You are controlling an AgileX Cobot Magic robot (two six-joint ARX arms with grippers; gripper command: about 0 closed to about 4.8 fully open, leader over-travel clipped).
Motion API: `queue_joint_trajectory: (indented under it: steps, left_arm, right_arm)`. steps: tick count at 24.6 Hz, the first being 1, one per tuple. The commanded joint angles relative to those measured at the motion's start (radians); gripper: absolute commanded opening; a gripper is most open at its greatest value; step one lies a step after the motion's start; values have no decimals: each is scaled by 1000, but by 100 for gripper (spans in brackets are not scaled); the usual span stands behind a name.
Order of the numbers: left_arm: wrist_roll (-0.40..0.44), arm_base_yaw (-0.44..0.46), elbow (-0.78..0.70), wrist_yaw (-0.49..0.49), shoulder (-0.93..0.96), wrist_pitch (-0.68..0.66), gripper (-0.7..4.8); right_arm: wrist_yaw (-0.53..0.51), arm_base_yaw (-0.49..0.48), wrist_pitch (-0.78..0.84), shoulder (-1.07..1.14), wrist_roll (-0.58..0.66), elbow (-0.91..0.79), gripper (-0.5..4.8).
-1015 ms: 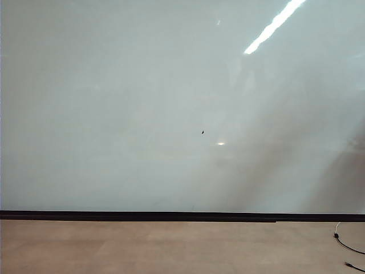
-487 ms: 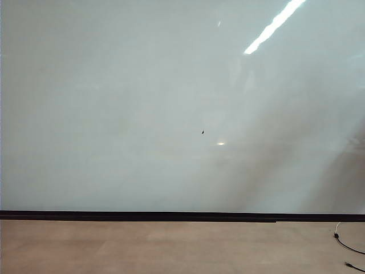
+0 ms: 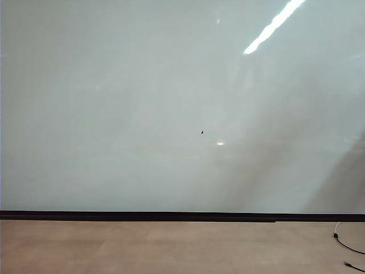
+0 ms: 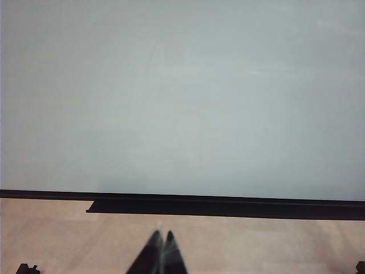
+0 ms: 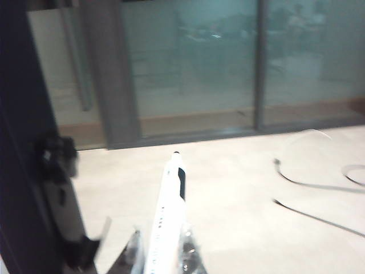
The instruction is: Pick up the pen on the shelf to the right of the whiteboard and draw a cross mark.
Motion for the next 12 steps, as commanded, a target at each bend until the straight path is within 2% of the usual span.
queue_joint_trajectory:
  steps: [1,6,10,12]
  left_arm:
    - [4,0,3,0,0,12,-4]
    - [4,0,3,0,0,13,-4]
    - [4,0,3,0,0,13,-5]
    - [4,0,3,0,0,13,-5]
  right_arm:
    - [133,16,18,-81,9,-92,-2]
    - [234,51,17,-199,10,-221,-2]
    - [386,133,14,-402,10,-404,-3]
    - [413,165,11,-463,33,-453,-3]
